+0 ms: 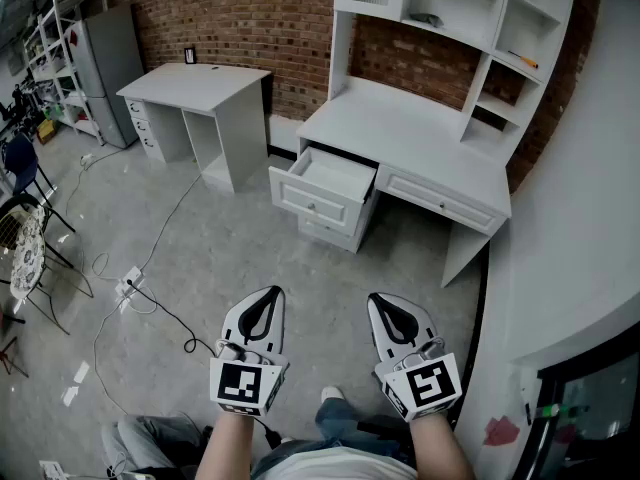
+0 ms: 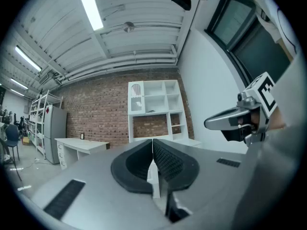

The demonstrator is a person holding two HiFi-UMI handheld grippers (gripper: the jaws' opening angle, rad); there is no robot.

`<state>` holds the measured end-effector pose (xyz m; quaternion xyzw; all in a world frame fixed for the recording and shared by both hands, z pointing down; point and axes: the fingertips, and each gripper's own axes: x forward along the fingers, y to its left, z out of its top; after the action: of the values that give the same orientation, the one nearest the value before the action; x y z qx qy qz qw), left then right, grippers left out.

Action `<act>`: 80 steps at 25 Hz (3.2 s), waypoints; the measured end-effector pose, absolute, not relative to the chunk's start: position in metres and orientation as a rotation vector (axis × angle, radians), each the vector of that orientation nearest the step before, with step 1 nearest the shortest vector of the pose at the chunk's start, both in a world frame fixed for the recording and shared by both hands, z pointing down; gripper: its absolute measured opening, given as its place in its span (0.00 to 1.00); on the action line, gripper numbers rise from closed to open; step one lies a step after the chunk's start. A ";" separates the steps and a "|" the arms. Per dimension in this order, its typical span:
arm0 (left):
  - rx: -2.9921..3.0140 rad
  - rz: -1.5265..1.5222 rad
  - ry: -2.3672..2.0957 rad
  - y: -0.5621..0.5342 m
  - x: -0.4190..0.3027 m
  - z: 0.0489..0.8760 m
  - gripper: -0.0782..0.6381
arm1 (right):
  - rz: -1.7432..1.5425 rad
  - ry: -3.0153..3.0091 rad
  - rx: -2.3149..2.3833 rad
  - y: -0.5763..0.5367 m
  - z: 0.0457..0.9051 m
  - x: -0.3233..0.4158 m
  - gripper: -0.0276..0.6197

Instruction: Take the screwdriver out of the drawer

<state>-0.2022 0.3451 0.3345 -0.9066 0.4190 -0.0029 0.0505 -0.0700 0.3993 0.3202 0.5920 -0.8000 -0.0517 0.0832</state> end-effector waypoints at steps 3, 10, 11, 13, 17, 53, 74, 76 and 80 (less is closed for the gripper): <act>-2.751 -0.008 1.295 0.327 -0.187 0.335 0.13 | -0.149 -2.406 1.751 0.381 0.323 -0.056 0.05; -2.737 0.032 1.346 0.285 -0.134 0.326 0.13 | -0.143 -2.450 1.689 0.338 0.320 -0.006 0.05; -2.733 0.034 1.336 0.281 -0.127 0.324 0.13 | -0.141 -2.454 1.697 0.332 0.319 0.002 0.06; -2.729 0.036 1.321 0.270 -0.117 0.321 0.13 | -0.152 -2.457 1.726 0.318 0.313 0.016 0.06; -2.718 0.029 1.336 0.243 -0.114 0.322 0.13 | -0.202 -2.446 1.791 0.289 0.305 0.035 0.06; -2.917 -0.142 1.270 -0.219 -0.069 0.394 0.13 | 0.184 -2.157 1.636 -0.172 0.417 0.097 0.43; -2.938 -0.483 1.574 -0.316 -0.042 0.523 0.13 | 0.821 -1.916 0.901 -0.237 0.751 0.109 0.40; -2.939 -0.512 1.584 -0.319 -0.043 0.530 0.13 | 0.842 -1.892 0.864 -0.237 0.768 0.105 0.40; -2.925 -0.542 1.616 -0.326 -0.046 0.537 0.13 | 0.826 -1.838 0.798 -0.237 0.797 0.099 0.37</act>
<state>-0.0462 -0.3262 0.5374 -0.8576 0.4738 -0.1589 -0.1214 0.0992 -0.2372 0.7974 0.3255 -0.7494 0.3369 0.4679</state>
